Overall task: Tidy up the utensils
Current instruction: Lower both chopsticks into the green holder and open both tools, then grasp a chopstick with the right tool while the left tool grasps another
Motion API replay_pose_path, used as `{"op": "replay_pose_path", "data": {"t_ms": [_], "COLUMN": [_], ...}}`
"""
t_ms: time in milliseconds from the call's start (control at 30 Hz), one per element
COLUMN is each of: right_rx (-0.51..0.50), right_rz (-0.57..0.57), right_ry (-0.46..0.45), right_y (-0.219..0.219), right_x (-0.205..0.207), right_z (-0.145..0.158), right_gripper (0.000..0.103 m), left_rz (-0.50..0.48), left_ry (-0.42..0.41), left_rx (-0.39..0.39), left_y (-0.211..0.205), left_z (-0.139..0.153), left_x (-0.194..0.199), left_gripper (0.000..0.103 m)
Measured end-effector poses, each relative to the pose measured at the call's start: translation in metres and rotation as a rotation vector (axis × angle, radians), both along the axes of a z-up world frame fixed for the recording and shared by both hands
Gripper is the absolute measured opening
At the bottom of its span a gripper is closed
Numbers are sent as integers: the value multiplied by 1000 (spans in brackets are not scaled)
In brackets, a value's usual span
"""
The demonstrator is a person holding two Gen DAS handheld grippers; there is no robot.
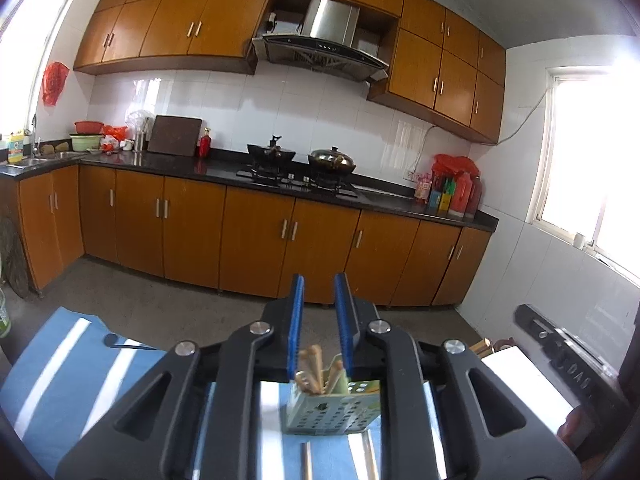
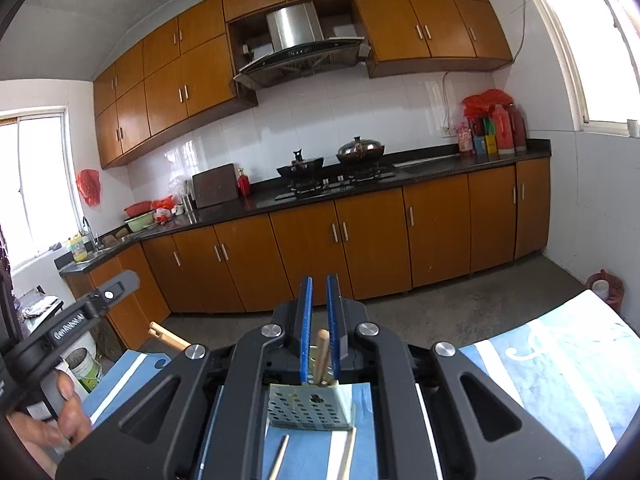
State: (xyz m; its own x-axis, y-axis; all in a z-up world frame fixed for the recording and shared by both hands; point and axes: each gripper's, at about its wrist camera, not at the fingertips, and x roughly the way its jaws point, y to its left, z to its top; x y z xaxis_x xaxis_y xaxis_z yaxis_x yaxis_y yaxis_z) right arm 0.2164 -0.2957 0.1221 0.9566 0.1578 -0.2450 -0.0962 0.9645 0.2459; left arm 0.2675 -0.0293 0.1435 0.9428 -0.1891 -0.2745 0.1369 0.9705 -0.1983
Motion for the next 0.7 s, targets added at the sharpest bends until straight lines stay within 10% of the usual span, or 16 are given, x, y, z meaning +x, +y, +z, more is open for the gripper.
{"op": "replay_pose_path", "data": {"t_ms": [467, 567, 700], "right_rx": [-24, -30, -62], "right_rz": [48, 90, 120], "right_ry": [435, 502, 549], "right_y": [5, 25, 48], "right_x": [-37, -41, -38], "right_z": [-153, -185, -207], "right_gripper": [9, 42, 42], "left_rz": [57, 43, 21], "left_ry": [321, 389, 428], "left_rx": [94, 98, 108], "left_y": [61, 61, 56], "left_z": [-126, -152, -174], "left_x": [-64, -69, -78], "left_gripper": [27, 28, 33]}}
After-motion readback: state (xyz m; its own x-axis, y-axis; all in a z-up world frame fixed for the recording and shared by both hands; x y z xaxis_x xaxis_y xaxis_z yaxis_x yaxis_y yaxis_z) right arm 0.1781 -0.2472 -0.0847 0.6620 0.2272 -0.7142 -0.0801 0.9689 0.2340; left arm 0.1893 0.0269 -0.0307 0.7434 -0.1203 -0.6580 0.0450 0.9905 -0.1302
